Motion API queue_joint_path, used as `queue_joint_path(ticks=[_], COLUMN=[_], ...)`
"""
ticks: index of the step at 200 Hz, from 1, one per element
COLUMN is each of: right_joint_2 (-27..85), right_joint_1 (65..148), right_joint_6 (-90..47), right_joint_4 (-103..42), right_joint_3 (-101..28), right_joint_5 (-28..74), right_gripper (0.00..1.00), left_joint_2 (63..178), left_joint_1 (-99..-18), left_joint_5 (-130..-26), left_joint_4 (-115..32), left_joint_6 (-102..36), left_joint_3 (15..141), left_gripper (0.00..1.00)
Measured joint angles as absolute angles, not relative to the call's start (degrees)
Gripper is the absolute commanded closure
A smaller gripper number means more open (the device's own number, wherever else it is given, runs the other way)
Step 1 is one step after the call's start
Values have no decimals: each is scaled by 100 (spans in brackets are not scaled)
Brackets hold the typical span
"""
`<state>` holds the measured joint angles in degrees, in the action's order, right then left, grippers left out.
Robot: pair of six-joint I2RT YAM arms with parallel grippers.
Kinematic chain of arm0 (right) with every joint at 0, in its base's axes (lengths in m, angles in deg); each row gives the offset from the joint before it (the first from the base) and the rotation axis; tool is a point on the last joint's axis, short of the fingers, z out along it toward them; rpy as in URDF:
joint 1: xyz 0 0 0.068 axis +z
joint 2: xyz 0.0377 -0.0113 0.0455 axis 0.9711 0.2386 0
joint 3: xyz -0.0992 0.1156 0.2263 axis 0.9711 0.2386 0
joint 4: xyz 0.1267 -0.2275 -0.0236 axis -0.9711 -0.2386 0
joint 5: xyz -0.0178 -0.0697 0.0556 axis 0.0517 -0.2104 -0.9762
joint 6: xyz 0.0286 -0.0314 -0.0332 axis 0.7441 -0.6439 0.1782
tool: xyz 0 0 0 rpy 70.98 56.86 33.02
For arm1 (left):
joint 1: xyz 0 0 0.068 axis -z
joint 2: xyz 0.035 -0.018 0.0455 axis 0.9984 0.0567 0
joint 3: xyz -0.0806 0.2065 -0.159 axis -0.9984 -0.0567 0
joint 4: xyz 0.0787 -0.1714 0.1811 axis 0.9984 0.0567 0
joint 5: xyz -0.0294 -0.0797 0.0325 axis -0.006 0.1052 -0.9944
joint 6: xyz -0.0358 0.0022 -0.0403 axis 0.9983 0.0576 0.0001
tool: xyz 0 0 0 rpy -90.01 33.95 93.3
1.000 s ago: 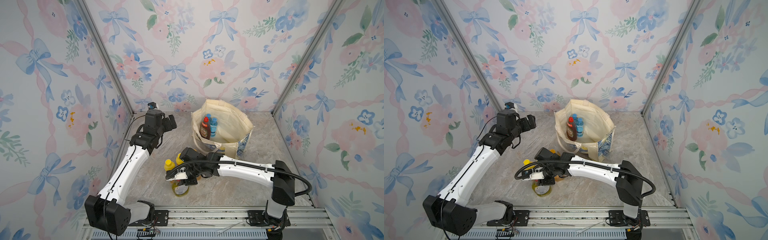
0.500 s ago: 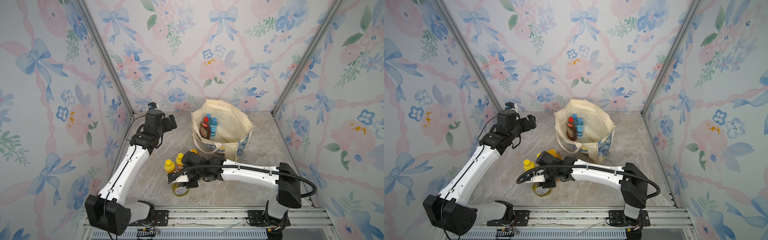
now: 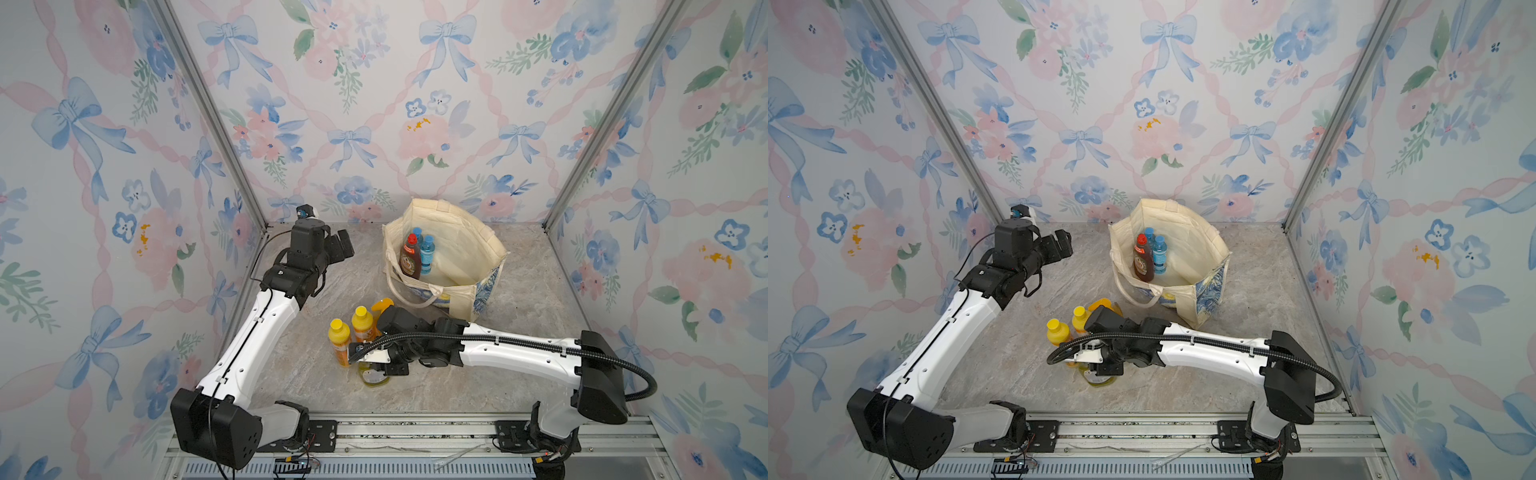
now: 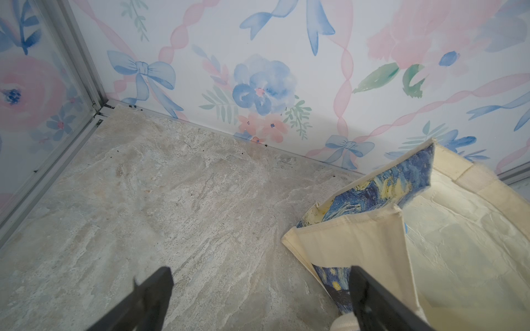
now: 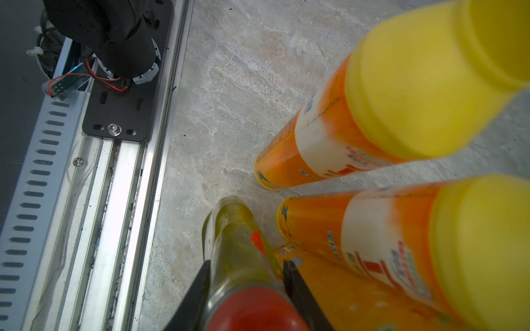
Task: Pack dish soap into the shopping bag
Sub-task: Pick up the bottle of dish soap at the center of the board.
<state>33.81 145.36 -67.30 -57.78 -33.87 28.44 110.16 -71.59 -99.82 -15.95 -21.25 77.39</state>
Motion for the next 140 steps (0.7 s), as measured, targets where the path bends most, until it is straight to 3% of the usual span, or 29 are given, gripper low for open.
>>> queue_joint_path(ticks=[140], right_joint_2=[2015], right_joint_1=[14536], right_joint_6=[-6018], right_joint_4=[-6086], right_joint_3=[-2543], right_joint_5=[3436], right_gripper=[100], left_joint_2=[11125], left_joint_1=[-7253], left_joint_5=[-9783], left_joint_4=[-1894], left_joint_6=[-1992], left_joint_3=[7739], left_gripper=[2])
